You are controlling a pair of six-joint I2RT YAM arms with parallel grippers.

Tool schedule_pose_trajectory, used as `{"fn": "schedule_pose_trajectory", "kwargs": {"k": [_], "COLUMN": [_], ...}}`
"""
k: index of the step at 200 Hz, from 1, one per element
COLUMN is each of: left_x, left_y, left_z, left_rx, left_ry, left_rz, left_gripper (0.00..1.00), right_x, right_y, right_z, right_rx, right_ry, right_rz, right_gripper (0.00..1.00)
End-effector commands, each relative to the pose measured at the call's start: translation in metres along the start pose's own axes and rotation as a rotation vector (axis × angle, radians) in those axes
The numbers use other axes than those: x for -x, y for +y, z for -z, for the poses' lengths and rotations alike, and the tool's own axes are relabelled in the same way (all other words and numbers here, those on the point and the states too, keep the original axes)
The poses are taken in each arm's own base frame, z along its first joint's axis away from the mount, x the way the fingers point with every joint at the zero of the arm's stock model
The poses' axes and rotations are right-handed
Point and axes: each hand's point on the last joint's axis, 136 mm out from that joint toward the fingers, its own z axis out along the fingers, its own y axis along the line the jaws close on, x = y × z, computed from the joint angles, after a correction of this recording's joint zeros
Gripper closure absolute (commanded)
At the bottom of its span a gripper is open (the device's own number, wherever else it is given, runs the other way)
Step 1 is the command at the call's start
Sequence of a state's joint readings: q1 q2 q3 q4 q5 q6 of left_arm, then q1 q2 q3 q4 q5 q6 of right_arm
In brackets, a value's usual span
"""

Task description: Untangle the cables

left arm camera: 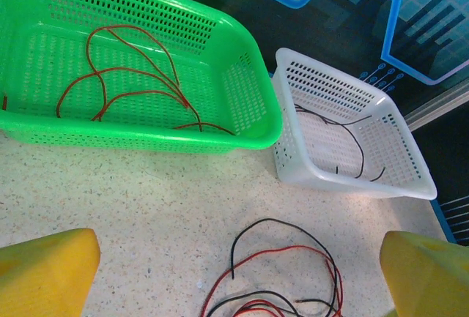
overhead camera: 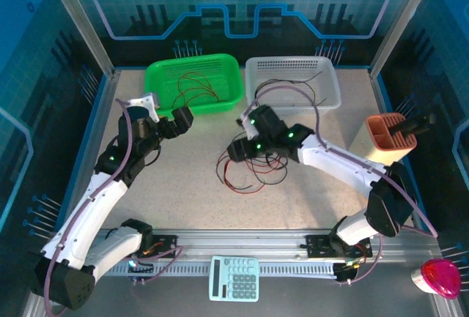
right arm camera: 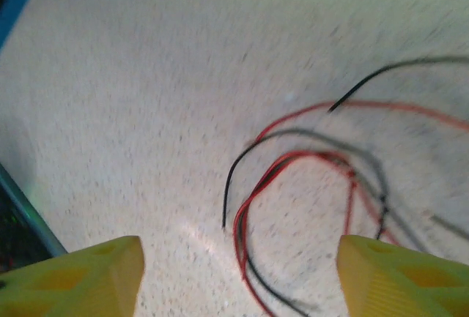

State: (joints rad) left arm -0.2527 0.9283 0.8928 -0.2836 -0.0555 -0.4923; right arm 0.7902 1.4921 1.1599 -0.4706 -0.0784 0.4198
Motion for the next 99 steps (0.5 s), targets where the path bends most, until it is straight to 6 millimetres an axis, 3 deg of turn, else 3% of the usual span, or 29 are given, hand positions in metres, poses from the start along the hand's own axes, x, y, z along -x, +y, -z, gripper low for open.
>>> {"fn": "schedule_pose_trajectory", "kwargs": {"k": [1,54,99], "left_x": [0.002,0.005,0.0], "left_y": [0.009,0.028,0.036], "left_z": [0.004,0.009,0.011], "left_rx": [0.044,0.13,0.18], "left_ry": [-0.017,-0.065,-0.014], "left_rz": [0.006,0.088,0.13], "left_gripper": [0.01,0.01,0.01], "right_x": [-0.024,-0.048,-0.052], "right_y": [0.006,0.03,0.029], "right_z": [-0.018,-0.067,-0.096], "right_rx": [-0.058,-0.113,-0.174], "right_ry": [0.042,0.16,0.221], "right_rz": [0.056,0.151,0.192], "right_gripper": [0.37,0.64,0.66]}}
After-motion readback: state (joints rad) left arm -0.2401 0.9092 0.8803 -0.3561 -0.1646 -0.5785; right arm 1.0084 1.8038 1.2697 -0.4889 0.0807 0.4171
